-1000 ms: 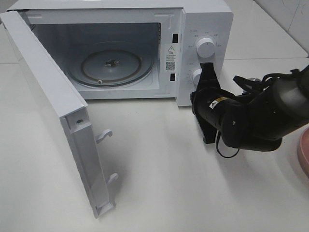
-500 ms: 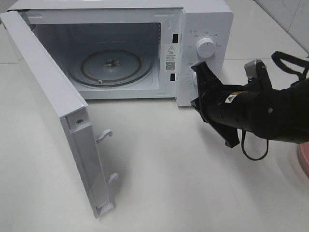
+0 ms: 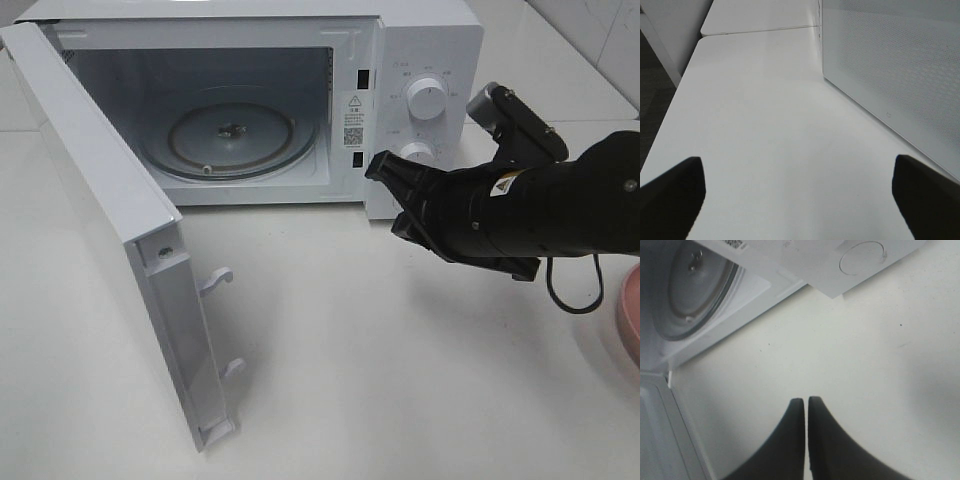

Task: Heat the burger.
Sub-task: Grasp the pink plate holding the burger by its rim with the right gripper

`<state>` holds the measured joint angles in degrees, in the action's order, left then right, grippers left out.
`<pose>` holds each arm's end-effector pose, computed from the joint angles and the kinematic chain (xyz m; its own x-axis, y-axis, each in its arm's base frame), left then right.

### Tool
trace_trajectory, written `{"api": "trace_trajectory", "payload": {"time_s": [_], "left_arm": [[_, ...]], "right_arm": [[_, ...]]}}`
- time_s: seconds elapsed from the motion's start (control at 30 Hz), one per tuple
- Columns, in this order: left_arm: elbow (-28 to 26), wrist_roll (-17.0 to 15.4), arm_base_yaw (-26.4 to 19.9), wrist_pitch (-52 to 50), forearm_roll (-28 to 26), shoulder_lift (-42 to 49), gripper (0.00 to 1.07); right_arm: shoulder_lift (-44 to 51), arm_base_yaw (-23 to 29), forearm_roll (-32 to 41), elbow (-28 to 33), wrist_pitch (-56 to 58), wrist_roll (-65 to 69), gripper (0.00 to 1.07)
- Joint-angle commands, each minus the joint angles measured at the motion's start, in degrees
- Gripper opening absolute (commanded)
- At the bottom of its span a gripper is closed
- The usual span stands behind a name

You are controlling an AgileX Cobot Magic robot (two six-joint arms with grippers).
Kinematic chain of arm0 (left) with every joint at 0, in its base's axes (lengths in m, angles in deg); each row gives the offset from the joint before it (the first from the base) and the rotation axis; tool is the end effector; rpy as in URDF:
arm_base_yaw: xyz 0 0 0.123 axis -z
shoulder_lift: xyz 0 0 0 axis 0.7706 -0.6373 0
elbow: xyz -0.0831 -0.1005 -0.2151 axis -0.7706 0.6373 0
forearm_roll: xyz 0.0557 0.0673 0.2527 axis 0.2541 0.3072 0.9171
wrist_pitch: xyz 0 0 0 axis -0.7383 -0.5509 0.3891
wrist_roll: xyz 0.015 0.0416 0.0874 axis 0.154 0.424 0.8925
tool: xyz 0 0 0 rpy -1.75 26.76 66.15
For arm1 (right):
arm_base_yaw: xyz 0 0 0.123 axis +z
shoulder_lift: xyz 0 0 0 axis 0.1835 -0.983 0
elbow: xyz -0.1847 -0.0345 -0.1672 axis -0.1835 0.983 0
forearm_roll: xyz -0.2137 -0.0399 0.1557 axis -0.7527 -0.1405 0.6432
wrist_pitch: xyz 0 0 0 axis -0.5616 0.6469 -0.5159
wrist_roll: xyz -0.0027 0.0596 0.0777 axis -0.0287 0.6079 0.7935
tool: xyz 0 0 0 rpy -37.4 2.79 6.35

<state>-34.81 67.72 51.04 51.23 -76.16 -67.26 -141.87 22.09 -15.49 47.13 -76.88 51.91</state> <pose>0.0484 0.0013 0.2833 -0.4387 0.0966 -0.8934 0.0344 0.9953 0.0907 0.2687 0.1601 0.1240 -0.6820 0.4769 -0.5545 0.0969 0.8104 0.5778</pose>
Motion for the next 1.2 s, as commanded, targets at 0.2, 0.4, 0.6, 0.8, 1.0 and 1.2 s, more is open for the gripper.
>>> {"api": "trace_trajectory", "payload": {"time_s": [0.2, 0.4, 0.6, 0.8, 1.0, 1.2], "left_arm": [[0.2, -0.1, 0.2, -0.5, -0.2, 1.3, 0.94], [0.2, -0.1, 0.2, -0.5, -0.2, 1.3, 0.94], [0.2, -0.1, 0.2, -0.5, -0.2, 1.3, 0.94], [0.2, -0.1, 0.2, -0.5, -0.2, 1.3, 0.94], [0.2, -0.1, 0.2, -0.5, -0.2, 1.3, 0.94], [0.2, -0.1, 0.2, -0.5, -0.2, 1.3, 0.94]], "right_arm": [[5.3, -6.9, -10.8, 0.1, 16.2, -9.6, 0.04], [8.5, -9.5, -19.5, -0.2, 25.2, -11.3, 0.05], [9.8, -11.1, -28.8, -5.0, 41.7, -14.4, 0.07], [9.8, -11.2, -33.1, -10.6, 56.3, -18.7, 0.09], [9.8, -11.2, -33.3, -15.9, 67.2, -24.8, 0.28], [9.8, -11.2, -38.1, -17.2, 69.5, -25.6, 0.69]]}}
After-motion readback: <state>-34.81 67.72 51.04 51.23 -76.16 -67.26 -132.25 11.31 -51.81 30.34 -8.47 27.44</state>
